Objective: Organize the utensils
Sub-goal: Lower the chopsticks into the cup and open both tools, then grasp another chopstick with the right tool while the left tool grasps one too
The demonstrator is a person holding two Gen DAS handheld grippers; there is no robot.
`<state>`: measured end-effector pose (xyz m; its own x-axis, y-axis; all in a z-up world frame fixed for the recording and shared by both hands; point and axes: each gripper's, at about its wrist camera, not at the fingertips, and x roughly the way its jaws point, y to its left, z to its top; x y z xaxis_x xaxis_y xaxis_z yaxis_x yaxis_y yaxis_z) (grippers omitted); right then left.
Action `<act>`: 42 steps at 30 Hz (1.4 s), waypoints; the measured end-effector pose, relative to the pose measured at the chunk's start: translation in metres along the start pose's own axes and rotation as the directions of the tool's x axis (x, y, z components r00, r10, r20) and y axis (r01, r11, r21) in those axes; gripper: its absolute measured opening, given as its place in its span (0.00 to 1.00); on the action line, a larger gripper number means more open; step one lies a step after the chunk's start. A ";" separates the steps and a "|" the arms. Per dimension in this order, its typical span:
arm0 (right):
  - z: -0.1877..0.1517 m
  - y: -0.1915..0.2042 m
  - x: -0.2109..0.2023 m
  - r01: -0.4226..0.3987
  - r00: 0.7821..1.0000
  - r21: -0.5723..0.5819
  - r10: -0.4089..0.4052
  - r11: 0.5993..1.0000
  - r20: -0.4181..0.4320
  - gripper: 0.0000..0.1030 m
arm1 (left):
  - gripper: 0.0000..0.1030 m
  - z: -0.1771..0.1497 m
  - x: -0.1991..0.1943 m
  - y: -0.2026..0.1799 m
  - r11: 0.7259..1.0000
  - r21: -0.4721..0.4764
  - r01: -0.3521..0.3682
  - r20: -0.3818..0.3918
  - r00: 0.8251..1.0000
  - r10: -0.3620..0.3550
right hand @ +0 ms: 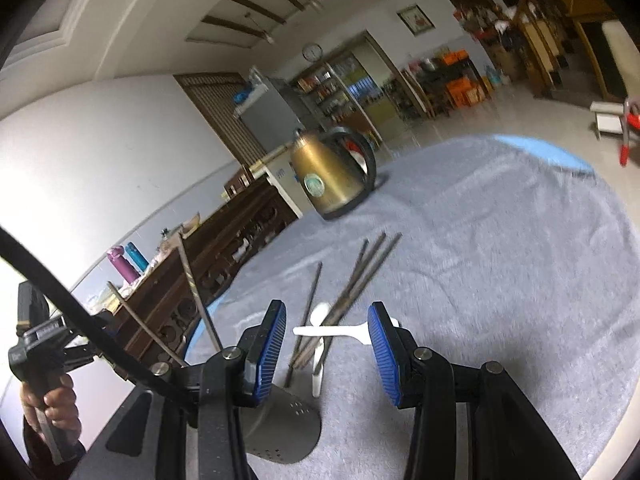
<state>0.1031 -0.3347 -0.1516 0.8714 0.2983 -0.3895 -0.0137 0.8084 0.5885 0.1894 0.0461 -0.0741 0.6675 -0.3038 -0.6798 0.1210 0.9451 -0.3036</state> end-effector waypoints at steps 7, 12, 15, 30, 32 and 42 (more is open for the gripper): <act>-0.008 -0.023 0.021 -0.070 0.991 0.155 0.086 0.985 -0.099 0.44 | 0.62 -0.014 0.033 0.011 0.999 -0.022 -0.029 -0.090 0.996 0.027; -0.011 -0.033 0.053 -0.097 0.964 0.324 0.169 0.941 -0.203 0.46 | 0.62 -0.018 0.050 0.015 0.999 -0.027 -0.032 -0.132 0.991 0.028; -0.012 -0.037 0.071 -0.095 0.954 0.408 0.200 0.908 -0.223 0.46 | 0.62 -0.019 0.059 0.018 0.999 -0.022 -0.041 -0.151 0.988 0.037; 0.082 -0.050 0.157 0.171 0.926 0.258 -0.065 0.951 -0.373 0.31 | 0.62 0.055 0.172 -0.021 0.982 0.186 -0.043 -0.274 0.957 0.093; 0.091 -0.052 0.176 0.221 0.904 0.218 -0.116 0.951 -0.412 0.28 | 0.62 0.069 0.197 -0.034 0.976 0.217 -0.034 -0.289 0.952 0.098; 0.106 -0.063 0.257 0.445 0.754 0.005 -0.371 0.896 -0.543 0.28 | 0.62 0.093 0.295 -0.092 0.952 0.305 -0.029 -0.379 0.913 0.149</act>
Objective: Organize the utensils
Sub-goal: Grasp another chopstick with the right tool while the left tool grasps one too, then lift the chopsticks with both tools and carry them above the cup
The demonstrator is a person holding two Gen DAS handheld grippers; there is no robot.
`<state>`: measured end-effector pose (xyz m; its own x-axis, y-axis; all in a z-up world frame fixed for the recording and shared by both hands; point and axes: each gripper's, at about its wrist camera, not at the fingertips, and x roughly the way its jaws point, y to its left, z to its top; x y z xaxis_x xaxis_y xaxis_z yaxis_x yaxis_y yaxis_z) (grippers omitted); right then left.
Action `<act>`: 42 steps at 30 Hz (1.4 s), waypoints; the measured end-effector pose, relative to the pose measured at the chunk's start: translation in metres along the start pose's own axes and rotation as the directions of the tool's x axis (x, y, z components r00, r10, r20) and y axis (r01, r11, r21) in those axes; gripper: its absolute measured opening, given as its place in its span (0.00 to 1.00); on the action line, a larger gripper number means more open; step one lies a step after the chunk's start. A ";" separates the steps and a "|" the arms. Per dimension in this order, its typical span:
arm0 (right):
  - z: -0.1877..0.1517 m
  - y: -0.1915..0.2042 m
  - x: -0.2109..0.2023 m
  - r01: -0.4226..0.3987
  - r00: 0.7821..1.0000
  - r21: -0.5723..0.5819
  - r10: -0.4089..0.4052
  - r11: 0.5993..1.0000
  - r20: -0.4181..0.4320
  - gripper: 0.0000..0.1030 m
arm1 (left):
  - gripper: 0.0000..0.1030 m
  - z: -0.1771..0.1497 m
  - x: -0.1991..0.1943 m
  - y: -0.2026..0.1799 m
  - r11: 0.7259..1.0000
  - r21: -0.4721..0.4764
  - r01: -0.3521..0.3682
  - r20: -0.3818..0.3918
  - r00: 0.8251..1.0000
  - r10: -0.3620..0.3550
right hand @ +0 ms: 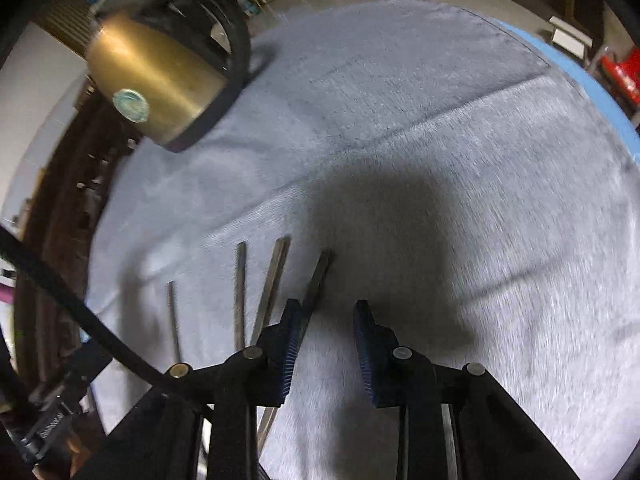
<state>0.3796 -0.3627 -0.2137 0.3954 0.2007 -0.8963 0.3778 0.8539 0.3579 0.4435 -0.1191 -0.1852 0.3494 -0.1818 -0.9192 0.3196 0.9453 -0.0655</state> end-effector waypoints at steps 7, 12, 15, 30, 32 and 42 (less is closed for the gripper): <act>0.004 0.040 0.009 0.206 0.978 -0.192 -0.207 0.960 0.017 0.22 | 0.44 0.015 0.044 -0.019 1.000 0.003 -0.009 -0.077 0.997 0.009; -0.005 0.058 0.013 0.305 0.952 -0.322 -0.298 0.896 0.073 0.09 | 0.09 0.011 0.042 -0.036 0.994 0.094 -0.058 -0.011 0.998 0.060; -0.007 0.057 0.012 0.295 0.955 -0.329 -0.280 0.897 0.094 0.08 | 0.06 0.007 0.038 -0.034 0.993 0.101 -0.060 -0.002 0.998 0.061; -0.038 0.021 -0.112 -0.097 0.931 -0.247 0.176 0.964 0.320 0.07 | 0.05 -0.036 -0.125 0.039 0.999 -0.045 0.027 0.356 0.934 -0.009; -0.047 0.027 -0.131 -0.113 0.904 -0.264 0.209 0.958 0.372 0.07 | 0.05 -0.050 -0.149 0.046 0.998 -0.054 0.030 0.422 0.907 -0.005; -0.128 0.035 -0.219 -0.053 0.759 -0.321 0.247 0.946 0.603 0.06 | 0.05 -0.131 -0.235 0.057 0.989 -0.097 0.107 0.605 0.796 -0.027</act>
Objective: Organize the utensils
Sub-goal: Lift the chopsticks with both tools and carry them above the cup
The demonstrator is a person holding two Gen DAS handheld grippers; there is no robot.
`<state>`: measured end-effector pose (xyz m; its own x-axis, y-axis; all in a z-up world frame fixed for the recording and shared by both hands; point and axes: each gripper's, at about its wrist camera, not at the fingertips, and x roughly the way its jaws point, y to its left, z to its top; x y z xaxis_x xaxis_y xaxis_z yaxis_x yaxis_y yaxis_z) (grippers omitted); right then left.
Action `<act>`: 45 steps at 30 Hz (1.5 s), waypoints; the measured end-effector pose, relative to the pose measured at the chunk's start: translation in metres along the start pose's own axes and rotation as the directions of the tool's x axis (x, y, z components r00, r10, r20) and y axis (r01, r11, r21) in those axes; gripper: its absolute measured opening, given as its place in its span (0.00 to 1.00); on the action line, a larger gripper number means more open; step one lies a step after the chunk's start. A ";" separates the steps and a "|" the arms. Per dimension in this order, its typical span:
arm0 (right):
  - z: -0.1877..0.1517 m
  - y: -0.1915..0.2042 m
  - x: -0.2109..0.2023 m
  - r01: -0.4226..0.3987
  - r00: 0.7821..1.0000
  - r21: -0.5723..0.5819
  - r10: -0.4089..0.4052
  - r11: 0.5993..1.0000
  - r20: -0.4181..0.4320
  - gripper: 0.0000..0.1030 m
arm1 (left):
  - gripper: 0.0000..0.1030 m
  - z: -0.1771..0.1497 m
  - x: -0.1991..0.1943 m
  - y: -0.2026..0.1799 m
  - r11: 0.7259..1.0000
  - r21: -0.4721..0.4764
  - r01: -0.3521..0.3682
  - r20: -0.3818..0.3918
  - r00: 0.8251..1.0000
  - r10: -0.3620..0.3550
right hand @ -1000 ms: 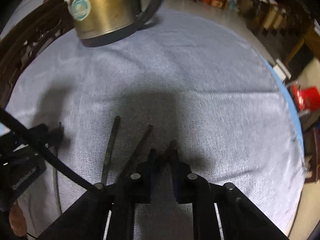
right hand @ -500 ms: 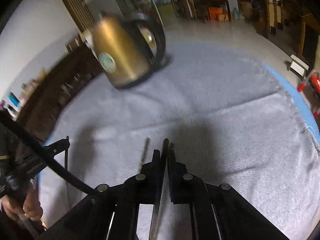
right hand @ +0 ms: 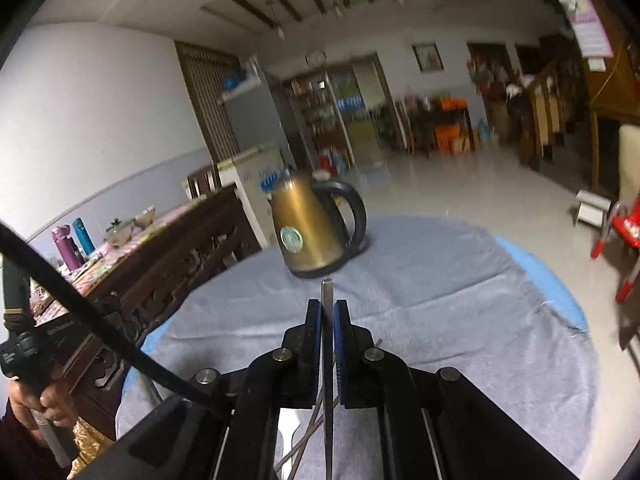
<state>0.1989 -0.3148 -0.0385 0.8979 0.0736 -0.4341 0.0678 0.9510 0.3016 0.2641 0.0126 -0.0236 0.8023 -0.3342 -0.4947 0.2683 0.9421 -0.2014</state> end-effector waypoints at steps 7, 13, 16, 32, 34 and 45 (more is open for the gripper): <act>-0.003 0.010 -0.052 -0.013 0.994 0.004 0.013 1.000 0.109 0.06 | 0.05 -0.010 -0.057 -0.015 1.000 0.020 -0.006 0.082 0.997 0.004; 0.005 0.015 -0.087 -0.023 0.987 -0.019 0.026 1.000 0.156 0.06 | 0.05 -0.004 -0.101 -0.029 0.999 0.044 0.030 0.137 0.990 -0.036; 0.009 0.020 -0.107 -0.031 0.980 -0.035 0.037 0.999 0.194 0.06 | 0.05 0.002 -0.124 -0.035 0.997 0.049 0.060 0.179 0.981 -0.068; 0.004 0.061 -0.183 -0.135 0.933 -0.095 0.159 0.986 0.322 0.06 | 0.05 0.004 -0.162 -0.072 0.980 0.024 0.197 0.279 0.940 -0.196; -0.001 0.067 -0.181 -0.142 0.937 -0.106 0.168 0.984 0.305 0.06 | 0.05 -0.002 -0.156 -0.077 0.982 0.018 0.186 0.271 0.945 -0.183; -0.036 0.071 -0.169 -0.124 0.960 -0.135 0.154 0.983 0.235 0.06 | 0.05 -0.038 -0.132 -0.091 0.993 0.003 0.117 0.208 0.971 -0.115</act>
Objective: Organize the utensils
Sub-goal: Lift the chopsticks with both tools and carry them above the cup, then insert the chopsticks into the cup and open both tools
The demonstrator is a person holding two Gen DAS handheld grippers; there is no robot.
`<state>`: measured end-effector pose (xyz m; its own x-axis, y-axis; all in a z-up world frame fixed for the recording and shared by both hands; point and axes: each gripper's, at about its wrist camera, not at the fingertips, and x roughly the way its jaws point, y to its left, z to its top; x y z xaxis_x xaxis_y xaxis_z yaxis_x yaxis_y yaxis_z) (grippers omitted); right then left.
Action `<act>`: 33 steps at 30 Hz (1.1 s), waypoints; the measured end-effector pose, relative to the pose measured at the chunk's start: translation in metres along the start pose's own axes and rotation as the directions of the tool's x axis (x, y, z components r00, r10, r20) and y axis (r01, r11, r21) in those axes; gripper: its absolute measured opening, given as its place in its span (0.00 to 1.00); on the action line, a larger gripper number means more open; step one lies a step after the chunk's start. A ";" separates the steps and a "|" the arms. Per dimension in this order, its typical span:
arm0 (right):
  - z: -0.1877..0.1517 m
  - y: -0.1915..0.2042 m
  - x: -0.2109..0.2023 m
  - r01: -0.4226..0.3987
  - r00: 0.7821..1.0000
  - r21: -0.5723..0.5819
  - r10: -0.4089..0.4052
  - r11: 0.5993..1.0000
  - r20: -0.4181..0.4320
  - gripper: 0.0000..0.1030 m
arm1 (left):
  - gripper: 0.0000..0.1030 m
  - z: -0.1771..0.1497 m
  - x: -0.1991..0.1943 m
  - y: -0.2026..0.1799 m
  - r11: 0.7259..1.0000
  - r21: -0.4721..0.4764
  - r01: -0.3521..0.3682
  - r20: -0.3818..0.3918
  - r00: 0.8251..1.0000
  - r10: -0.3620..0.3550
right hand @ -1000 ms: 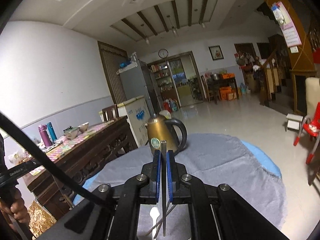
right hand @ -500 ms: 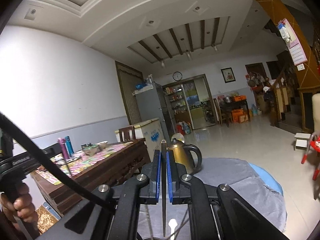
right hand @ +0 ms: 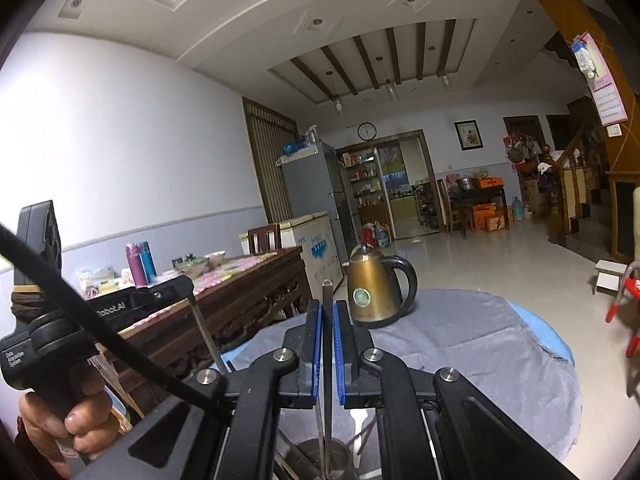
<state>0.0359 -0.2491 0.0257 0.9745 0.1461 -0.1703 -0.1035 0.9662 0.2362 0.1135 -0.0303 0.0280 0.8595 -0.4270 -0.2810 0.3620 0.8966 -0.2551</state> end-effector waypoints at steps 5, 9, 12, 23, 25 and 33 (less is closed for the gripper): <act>-0.009 -0.003 0.003 -0.004 0.999 0.002 0.004 1.000 -0.036 0.06 | 0.05 -0.006 0.000 -0.007 1.000 0.028 -0.009 -0.006 1.000 0.009; -0.018 -0.003 0.005 -0.006 0.998 0.004 0.006 1.000 -0.062 0.06 | 0.05 -0.008 0.001 -0.008 0.999 0.035 -0.008 -0.022 1.000 0.009; -0.018 -0.004 0.009 -0.006 0.997 0.003 0.006 1.000 -0.078 0.06 | 0.05 -0.011 0.003 -0.009 0.999 0.049 -0.020 -0.037 0.999 0.022; -0.032 -0.020 0.025 0.016 0.987 0.083 -0.002 0.996 -0.162 0.06 | 0.05 -0.023 0.007 -0.016 0.991 0.103 -0.084 -0.115 0.989 0.096; -0.034 -0.021 0.026 0.021 0.985 0.093 -0.005 0.995 -0.171 0.06 | 0.05 -0.024 0.006 -0.016 0.990 0.109 -0.092 -0.120 0.987 0.105; -0.040 -0.020 0.024 0.029 0.982 0.095 -0.011 0.995 -0.187 0.06 | 0.06 -0.027 0.002 -0.015 0.985 0.127 -0.118 -0.134 0.982 0.135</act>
<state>0.0537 -0.2561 -0.0212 0.9213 0.1724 -0.3485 -0.0555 0.9455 0.3210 0.1003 -0.0475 0.0060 0.8440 -0.3143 -0.4346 0.3013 0.9482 -0.1006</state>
